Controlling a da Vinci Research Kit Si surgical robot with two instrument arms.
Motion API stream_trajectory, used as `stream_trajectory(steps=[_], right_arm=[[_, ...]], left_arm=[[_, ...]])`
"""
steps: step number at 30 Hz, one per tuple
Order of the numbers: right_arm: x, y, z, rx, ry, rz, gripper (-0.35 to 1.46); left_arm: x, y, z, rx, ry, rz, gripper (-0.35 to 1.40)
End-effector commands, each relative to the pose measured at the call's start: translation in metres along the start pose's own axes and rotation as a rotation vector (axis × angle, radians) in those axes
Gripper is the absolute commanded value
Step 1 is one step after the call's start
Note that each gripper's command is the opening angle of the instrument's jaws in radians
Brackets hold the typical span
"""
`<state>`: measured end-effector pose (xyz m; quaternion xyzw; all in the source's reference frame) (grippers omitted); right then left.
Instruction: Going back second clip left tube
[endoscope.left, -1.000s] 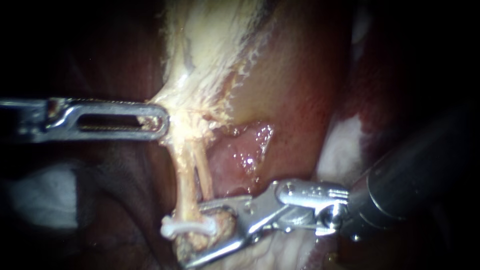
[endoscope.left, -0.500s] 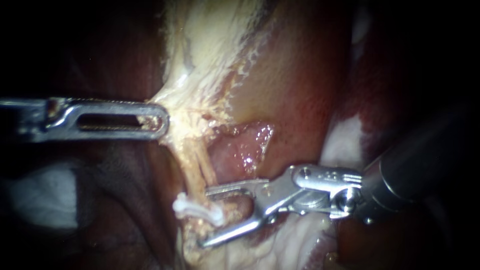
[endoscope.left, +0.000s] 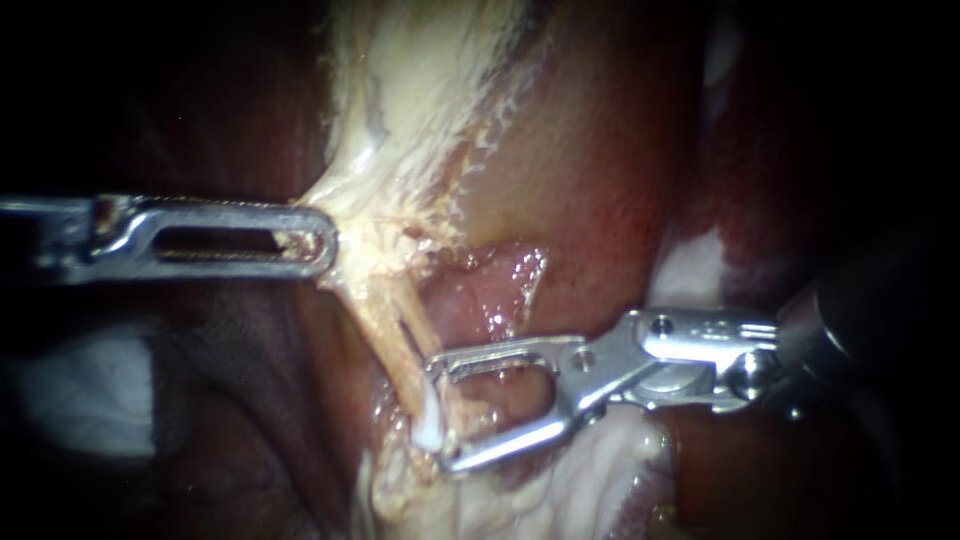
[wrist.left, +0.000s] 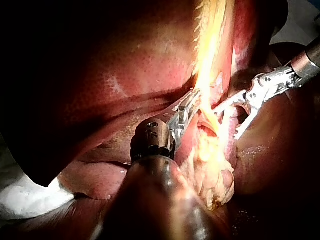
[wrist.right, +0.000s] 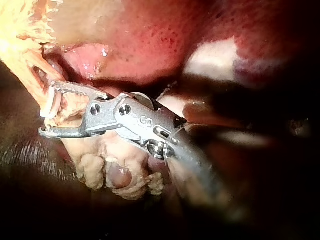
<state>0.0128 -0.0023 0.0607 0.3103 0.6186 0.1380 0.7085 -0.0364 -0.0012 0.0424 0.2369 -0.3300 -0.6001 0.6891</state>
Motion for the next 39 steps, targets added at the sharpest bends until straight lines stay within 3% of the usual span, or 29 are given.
stream_trajectory(steps=[1,13,30,35,39], right_arm=[[0.0005,-0.0002,-0.0008,-0.002,-0.001,-0.01,0.6],[0.0035,-0.0022,-0.0067,-0.032,-0.005,-0.083,0.6],[0.0078,-0.0042,-0.0111,-0.078,-0.011,-0.202,0.6],[0.008,-0.0044,-0.0114,-0.079,-0.009,-0.219,0.6],[0.0077,-0.0043,-0.0113,-0.079,-0.01,-0.226,0.6]], left_arm=[[0.0,0.0,0.0,0.0,0.0,0.0,-0.35],[0.0,0.0001,0.0,0.0,0.0,0.0,-0.35],[0.0001,0.0001,0.0003,-0.001,-0.001,0.001,-0.35],[0.0005,0.0004,0.0011,-0.006,-0.008,0.003,-0.35],[0.0011,0.0009,0.0031,0.005,-0.006,0.007,-0.35]])
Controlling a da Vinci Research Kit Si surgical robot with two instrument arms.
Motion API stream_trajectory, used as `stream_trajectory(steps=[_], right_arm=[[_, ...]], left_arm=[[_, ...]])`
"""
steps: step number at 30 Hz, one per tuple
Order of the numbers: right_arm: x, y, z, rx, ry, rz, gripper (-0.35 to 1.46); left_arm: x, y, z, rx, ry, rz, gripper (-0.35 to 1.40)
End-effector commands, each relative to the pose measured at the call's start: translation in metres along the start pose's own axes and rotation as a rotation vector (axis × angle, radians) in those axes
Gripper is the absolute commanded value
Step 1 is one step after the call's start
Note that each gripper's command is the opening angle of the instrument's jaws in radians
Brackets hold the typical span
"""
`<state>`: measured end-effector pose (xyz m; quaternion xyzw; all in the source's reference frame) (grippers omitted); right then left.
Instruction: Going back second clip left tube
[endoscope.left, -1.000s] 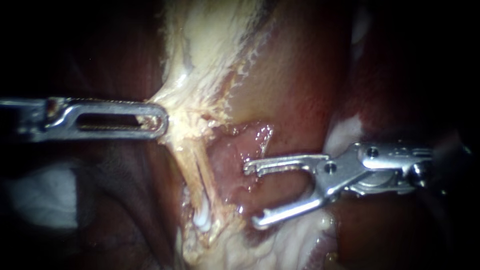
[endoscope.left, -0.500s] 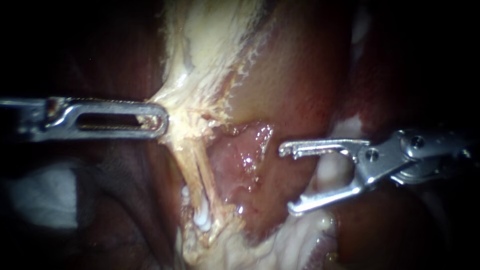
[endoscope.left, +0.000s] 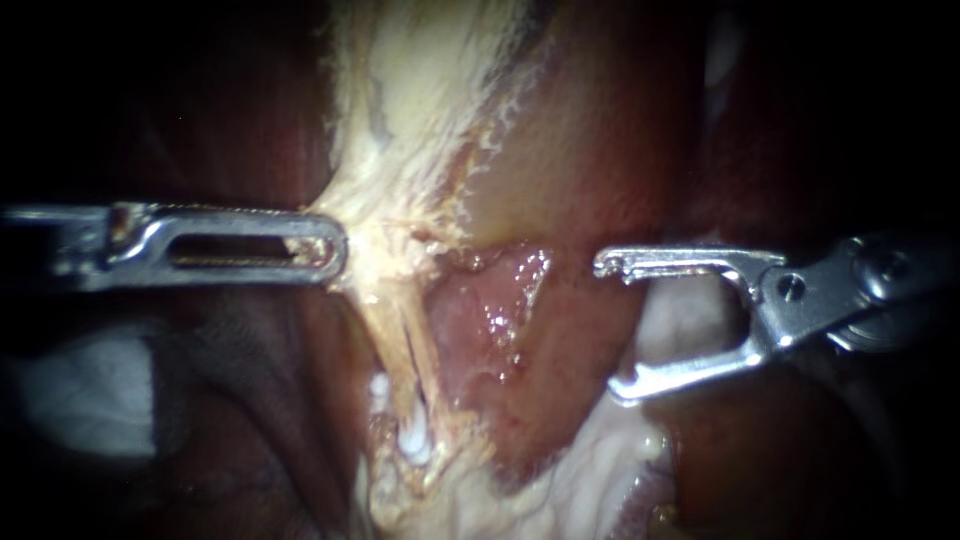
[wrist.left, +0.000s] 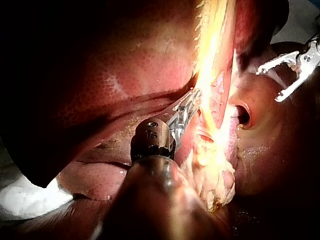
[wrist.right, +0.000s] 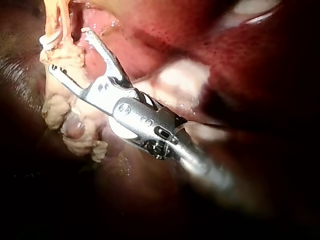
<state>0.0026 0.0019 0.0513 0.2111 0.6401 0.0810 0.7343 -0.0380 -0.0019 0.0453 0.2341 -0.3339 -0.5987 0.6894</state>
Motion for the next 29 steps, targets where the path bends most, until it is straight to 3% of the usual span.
stream_trajectory(steps=[1,7,14,29], right_arm=[[-0.0002,0.0,0.0001,0.001,-0.001,-0.002,0.6],[-0.0005,-0.0001,0.0002,0.001,-0.001,-0.005,0.6],[-0.0006,-0.0002,0.0002,0.001,-0.001,-0.005,0.6],[-0.0006,-0.0002,0.0002,0.001,-0.001,-0.017,0.6]], left_arm=[[0.0,0.0001,0.0006,0.002,0.004,0.002,-0.35],[0.0,-0.0005,0.0041,0.008,0.01,0.0,-0.35],[0.0001,-0.0014,0.0066,0.02,0.019,-0.001,-0.35],[0.0002,-0.0014,0.0066,0.023,0.02,-0.001,-0.35]])
